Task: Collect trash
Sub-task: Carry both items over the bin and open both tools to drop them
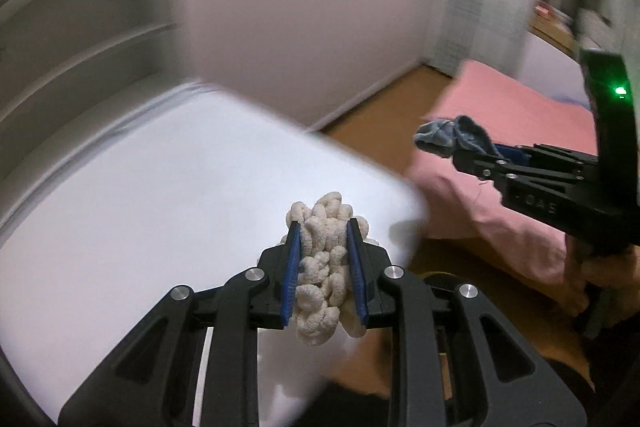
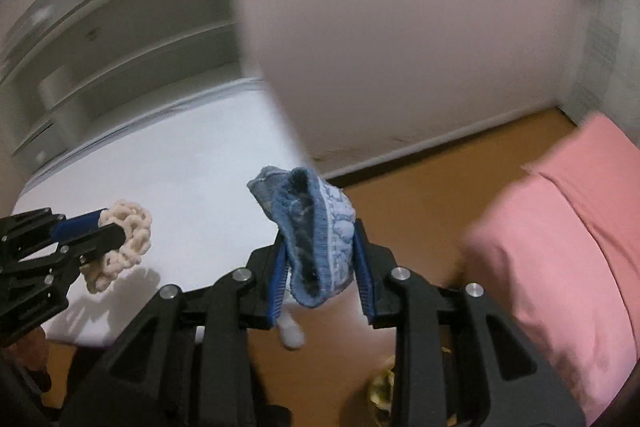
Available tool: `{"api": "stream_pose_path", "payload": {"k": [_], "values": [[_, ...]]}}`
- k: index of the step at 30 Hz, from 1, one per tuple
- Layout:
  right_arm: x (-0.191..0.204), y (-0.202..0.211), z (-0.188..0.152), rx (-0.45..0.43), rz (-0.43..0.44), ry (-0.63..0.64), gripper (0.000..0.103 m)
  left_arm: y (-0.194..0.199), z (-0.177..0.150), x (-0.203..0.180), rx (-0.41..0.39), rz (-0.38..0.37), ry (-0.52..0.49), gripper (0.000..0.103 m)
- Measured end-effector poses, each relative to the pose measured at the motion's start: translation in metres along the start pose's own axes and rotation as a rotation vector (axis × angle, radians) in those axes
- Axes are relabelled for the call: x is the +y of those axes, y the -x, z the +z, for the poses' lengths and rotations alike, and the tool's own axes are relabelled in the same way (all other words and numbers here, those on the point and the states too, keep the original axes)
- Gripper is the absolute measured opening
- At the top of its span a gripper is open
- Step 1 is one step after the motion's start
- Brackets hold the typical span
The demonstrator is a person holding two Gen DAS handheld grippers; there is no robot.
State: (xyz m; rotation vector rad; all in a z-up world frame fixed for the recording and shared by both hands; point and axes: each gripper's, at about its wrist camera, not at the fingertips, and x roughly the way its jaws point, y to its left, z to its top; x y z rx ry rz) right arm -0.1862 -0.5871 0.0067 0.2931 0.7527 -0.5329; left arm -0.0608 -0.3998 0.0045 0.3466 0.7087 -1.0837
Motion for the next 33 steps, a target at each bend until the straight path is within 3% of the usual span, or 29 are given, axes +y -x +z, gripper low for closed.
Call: {"api": "stream_pose_path", "payload": {"k": [5, 9, 13, 21, 33], "values": [[-0.094, 0.006, -0.054, 0.053, -0.126, -0.14, 0.03, -0.059, -0.005, -0.093, 0.045, -0.159, -0.121, 0.022], [-0.152, -0.005, -0.108, 0.122, -0.191, -0.24, 0.03, -0.113, -0.026, -0.137, 0.134, -0.219, -0.167, 0.022], [-0.186, -0.029, -0.159, 0.211, -0.201, -0.318, 0.03, -0.157, -0.053, -0.165, 0.207, -0.257, -0.182, 0.022], [-0.212, -0.086, -0.235, 0.39, -0.174, -0.396, 0.03, -0.226, -0.098, -0.194, 0.338, -0.258, -0.232, 0.022], [-0.217, -0.106, -0.265, 0.465, -0.143, -0.423, 0.03, -0.257, -0.116, -0.215, 0.406, -0.265, -0.261, 0.022]]}}
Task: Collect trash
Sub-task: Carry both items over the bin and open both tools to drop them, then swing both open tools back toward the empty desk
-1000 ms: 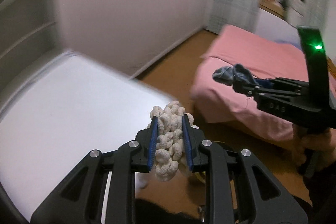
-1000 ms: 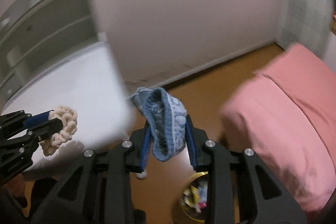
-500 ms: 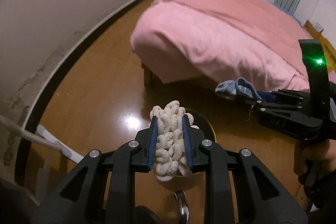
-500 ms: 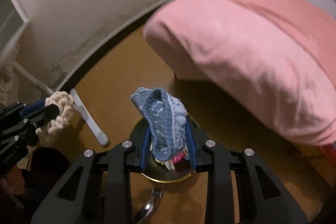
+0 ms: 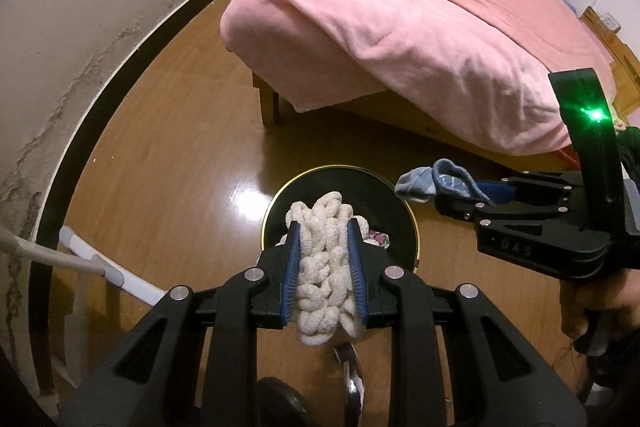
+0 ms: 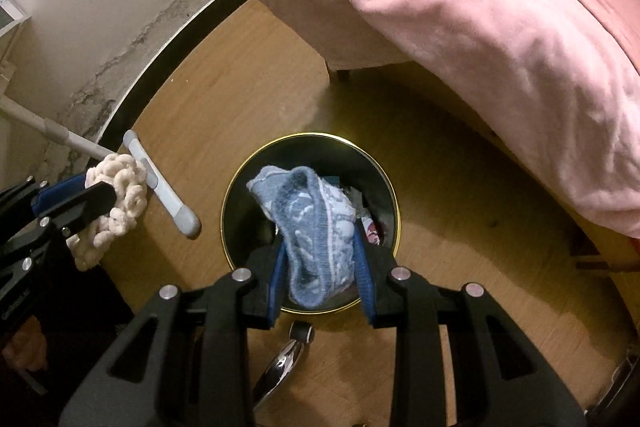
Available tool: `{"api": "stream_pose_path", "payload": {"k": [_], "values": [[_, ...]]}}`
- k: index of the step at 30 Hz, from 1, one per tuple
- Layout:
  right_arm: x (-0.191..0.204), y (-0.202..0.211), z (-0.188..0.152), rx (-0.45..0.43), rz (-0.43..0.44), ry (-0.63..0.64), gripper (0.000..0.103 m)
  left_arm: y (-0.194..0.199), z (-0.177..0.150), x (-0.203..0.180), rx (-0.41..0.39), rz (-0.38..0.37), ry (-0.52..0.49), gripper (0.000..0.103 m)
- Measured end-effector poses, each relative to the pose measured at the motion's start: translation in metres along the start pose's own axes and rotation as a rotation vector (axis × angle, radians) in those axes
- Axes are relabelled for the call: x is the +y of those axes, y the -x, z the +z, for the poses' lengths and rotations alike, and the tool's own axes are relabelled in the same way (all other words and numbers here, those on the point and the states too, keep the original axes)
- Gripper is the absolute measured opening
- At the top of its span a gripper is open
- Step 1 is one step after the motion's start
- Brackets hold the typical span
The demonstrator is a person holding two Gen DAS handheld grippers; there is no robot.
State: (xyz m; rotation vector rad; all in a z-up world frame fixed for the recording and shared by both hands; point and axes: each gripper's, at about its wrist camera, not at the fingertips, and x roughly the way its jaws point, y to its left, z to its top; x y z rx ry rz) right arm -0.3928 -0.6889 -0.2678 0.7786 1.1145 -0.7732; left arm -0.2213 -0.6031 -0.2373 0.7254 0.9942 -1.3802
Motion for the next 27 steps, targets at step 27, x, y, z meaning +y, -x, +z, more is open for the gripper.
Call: {"api": "stream_pose_path", "payload": {"k": [27], "values": [[-0.013, 0.024, 0.014, -0.084, 0.003, -0.053, 0.06, -0.007, 0.007, -0.012, 0.0, -0.046, -0.021, 0.05]]}}
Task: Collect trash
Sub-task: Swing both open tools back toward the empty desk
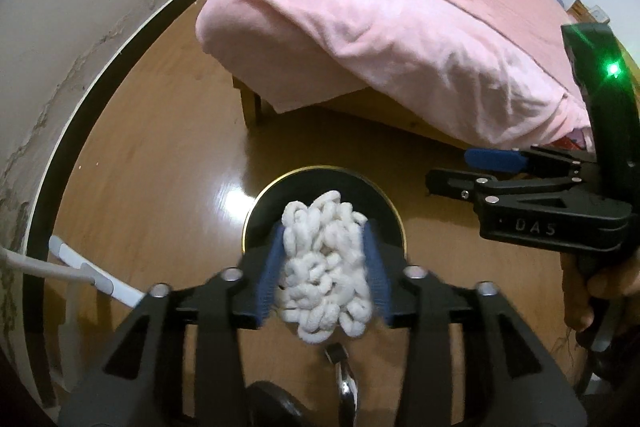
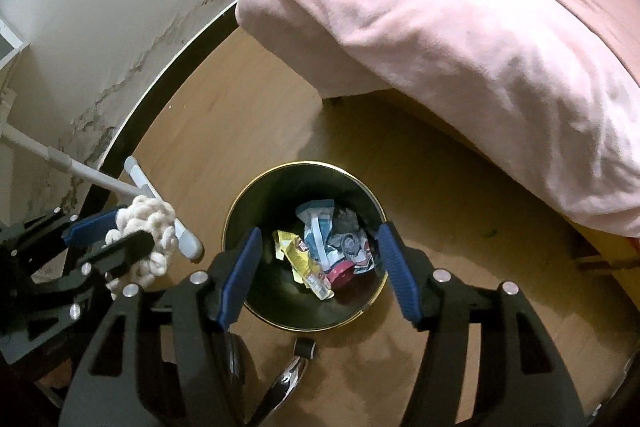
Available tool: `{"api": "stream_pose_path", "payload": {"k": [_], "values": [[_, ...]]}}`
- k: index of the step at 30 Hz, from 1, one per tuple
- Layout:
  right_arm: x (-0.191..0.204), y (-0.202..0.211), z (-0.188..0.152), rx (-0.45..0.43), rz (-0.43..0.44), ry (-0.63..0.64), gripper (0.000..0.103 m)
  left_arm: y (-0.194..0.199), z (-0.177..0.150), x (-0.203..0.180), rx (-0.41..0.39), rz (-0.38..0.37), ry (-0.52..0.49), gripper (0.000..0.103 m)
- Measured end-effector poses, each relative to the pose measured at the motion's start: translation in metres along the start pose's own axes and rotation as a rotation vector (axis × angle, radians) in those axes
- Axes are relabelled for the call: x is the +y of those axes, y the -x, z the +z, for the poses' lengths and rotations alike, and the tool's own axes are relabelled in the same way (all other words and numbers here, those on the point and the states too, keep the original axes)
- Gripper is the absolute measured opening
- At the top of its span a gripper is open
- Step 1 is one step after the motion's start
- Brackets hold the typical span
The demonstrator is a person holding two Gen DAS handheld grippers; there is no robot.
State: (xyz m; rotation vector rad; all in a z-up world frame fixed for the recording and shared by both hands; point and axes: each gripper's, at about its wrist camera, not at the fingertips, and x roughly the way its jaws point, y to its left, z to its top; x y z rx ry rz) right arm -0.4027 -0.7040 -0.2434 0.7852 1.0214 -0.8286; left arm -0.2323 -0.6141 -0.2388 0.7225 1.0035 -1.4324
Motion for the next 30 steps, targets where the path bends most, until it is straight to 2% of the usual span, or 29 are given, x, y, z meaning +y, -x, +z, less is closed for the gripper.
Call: {"api": "stream_pose_path", "payload": {"k": [2, 7, 9, 13, 17, 20, 24, 26, 30], "values": [[-0.001, 0.004, 0.001, -0.009, -0.002, -0.005, 0.06, 0.004, 0.002, 0.001, -0.011, -0.008, 0.014, 0.058], [0.001, 0.019, 0.004, -0.034, -0.009, -0.002, 0.06, 0.017, 0.007, 0.002, -0.031, -0.018, 0.026, 0.063], [0.006, 0.027, 0.007, -0.048, -0.01, 0.008, 0.061, 0.029, 0.007, 0.002, -0.052, -0.008, 0.021, 0.071], [0.025, 0.05, 0.014, -0.086, -0.014, 0.051, 0.073, 0.067, 0.007, 0.005, -0.114, 0.027, 0.014, 0.083], [0.057, 0.084, 0.026, -0.149, 0.005, 0.116, 0.078, 0.128, 0.006, 0.018, -0.186, 0.113, 0.02, 0.091], [0.101, 0.123, 0.037, -0.238, 0.022, 0.189, 0.084, 0.186, -0.003, 0.034, -0.262, 0.18, 0.026, 0.093], [0.186, 0.17, 0.047, -0.346, 0.099, 0.332, 0.089, 0.269, -0.031, 0.069, -0.358, 0.315, 0.086, 0.095], [0.23, 0.183, 0.047, -0.366, 0.155, 0.406, 0.089, 0.313, -0.058, 0.095, -0.406, 0.396, 0.163, 0.096], [0.328, 0.2, 0.037, -0.398, 0.281, 0.569, 0.09, 0.381, -0.118, 0.147, -0.429, 0.577, 0.338, 0.096]]}}
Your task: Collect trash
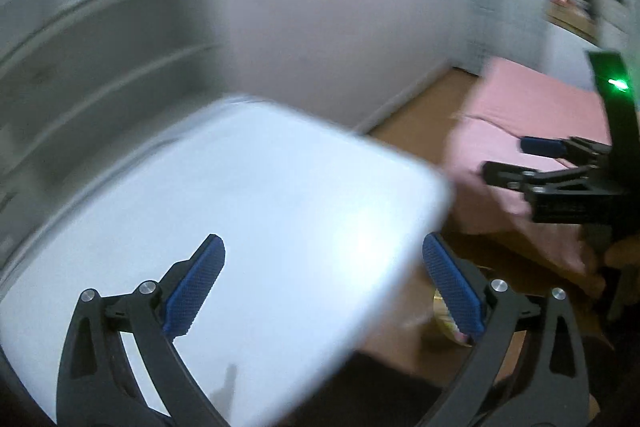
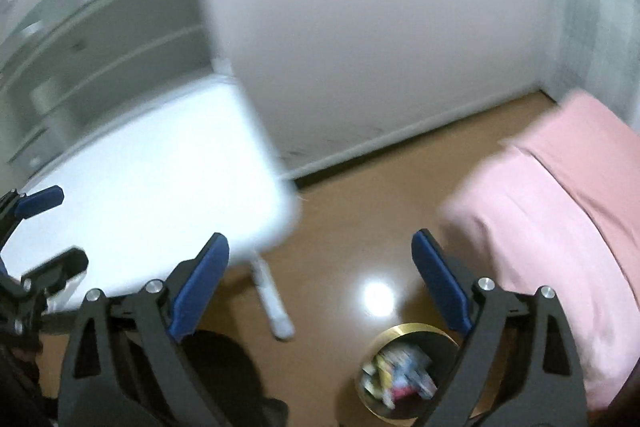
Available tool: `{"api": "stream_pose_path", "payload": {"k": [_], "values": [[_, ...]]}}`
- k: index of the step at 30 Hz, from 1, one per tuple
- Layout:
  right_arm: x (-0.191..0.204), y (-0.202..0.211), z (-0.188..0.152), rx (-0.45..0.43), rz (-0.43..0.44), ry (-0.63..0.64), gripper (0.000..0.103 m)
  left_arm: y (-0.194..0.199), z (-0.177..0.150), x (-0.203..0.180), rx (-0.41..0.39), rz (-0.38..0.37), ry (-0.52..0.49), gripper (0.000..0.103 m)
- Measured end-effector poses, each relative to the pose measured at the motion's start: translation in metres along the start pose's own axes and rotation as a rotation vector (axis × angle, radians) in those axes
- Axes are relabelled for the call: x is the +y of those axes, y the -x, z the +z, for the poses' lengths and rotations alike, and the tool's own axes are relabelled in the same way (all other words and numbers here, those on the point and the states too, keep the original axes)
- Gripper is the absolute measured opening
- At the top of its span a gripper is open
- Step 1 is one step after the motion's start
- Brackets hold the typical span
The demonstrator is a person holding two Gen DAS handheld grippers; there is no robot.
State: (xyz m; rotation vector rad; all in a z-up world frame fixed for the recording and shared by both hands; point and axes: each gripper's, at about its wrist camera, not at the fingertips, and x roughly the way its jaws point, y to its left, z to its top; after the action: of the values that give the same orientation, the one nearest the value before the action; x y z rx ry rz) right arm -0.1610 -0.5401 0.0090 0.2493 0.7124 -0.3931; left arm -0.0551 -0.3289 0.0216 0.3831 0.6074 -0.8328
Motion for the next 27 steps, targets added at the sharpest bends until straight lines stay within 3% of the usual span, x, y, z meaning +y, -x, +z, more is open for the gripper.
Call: {"api": "stream_pose_path", "payload": {"k": [4, 11, 18, 27], "values": [[0.081, -0.015, 0.024, -0.015, 0.13, 0.114, 0.09, 0.049, -0.028, 0.1, -0.007, 0.223, 0.174, 0.096], [0.18, -0.025, 0.034, -0.019, 0.277, 0.237, 0.091, 0.12, -0.085, 0.193, -0.03, 0.463, 0.387, 0.096], [0.218, -0.016, 0.023, -0.019, 0.3, 0.299, 0.091, 0.144, -0.117, 0.217, -0.013, 0.524, 0.467, 0.096], [0.218, -0.013, 0.015, -0.025, 0.283, 0.306, 0.092, 0.145, -0.13, 0.213, -0.015, 0.508, 0.485, 0.096]]}}
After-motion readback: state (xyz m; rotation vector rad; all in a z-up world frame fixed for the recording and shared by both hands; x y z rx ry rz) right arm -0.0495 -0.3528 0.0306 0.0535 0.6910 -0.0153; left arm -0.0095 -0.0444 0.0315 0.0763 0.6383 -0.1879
